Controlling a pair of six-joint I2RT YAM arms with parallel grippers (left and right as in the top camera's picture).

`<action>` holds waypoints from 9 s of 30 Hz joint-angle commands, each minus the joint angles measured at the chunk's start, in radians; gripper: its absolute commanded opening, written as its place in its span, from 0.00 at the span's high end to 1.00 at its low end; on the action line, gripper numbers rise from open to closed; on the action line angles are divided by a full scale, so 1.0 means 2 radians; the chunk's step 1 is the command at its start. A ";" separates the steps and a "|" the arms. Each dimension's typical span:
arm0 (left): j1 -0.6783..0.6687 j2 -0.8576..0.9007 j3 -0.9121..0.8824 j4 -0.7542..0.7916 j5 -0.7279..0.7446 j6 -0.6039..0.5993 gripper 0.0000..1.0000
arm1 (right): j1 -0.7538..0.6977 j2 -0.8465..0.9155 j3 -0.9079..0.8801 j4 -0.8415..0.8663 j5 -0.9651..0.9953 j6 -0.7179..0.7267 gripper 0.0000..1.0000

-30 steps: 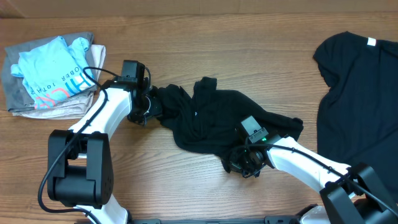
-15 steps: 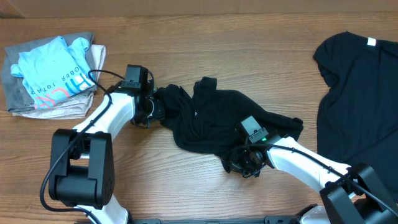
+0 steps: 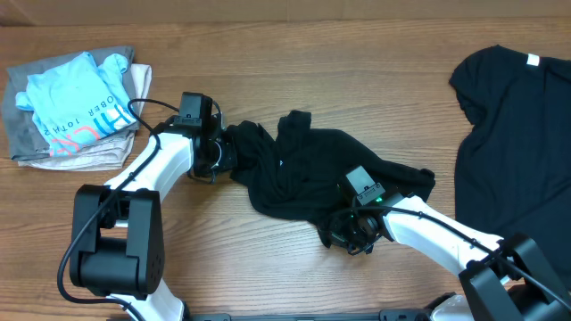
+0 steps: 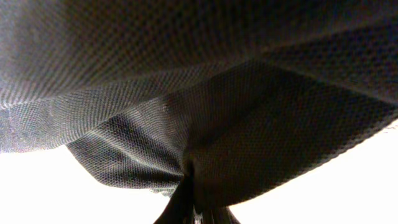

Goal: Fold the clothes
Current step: 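Lift the shirt with both grippers and stretch it apart, then hold the shirt taut between both grippers, swinging it toward the front, then lay the shirt flat on the table with both grippers, then grasp the shirt's top corners with both grippers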

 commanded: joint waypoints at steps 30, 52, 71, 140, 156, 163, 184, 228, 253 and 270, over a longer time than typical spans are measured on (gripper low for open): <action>-0.002 -0.314 0.219 -0.206 -0.011 0.036 0.96 | -0.078 -0.272 0.287 -0.338 0.084 -0.070 0.96; -0.002 -0.325 0.595 -0.386 -0.025 0.036 0.96 | -0.211 -0.237 0.713 -0.533 0.146 -0.129 0.96; -0.002 -0.370 0.802 -0.439 -0.077 0.032 0.96 | -0.211 -0.239 0.832 -0.533 0.142 -0.129 0.96; -0.002 -0.350 0.657 -0.547 -0.079 -0.031 0.96 | -0.211 -0.230 0.705 -0.533 0.172 -0.135 0.96; -0.002 -0.350 0.846 -0.507 -0.101 -0.025 0.96 | -0.211 -0.227 0.865 -0.533 0.214 -0.138 0.96; -0.002 -0.351 0.872 -0.555 -0.099 -0.027 0.96 | -0.211 -0.229 0.854 -0.533 0.198 -0.137 0.96; -0.002 -0.171 0.390 -0.356 -0.140 -0.008 0.96 | -0.229 -0.022 0.541 -0.438 0.311 -0.084 0.96; 0.007 0.233 0.450 0.069 -0.083 0.059 0.32 | -0.304 0.364 0.569 0.067 0.243 -0.286 0.35; -0.046 0.233 0.499 -0.263 -0.051 0.002 0.96 | -0.287 0.348 0.597 -0.136 0.079 -0.320 0.96; -0.046 0.233 0.498 -0.285 -0.158 0.000 0.89 | -0.282 0.348 0.597 -0.160 0.048 -0.320 0.00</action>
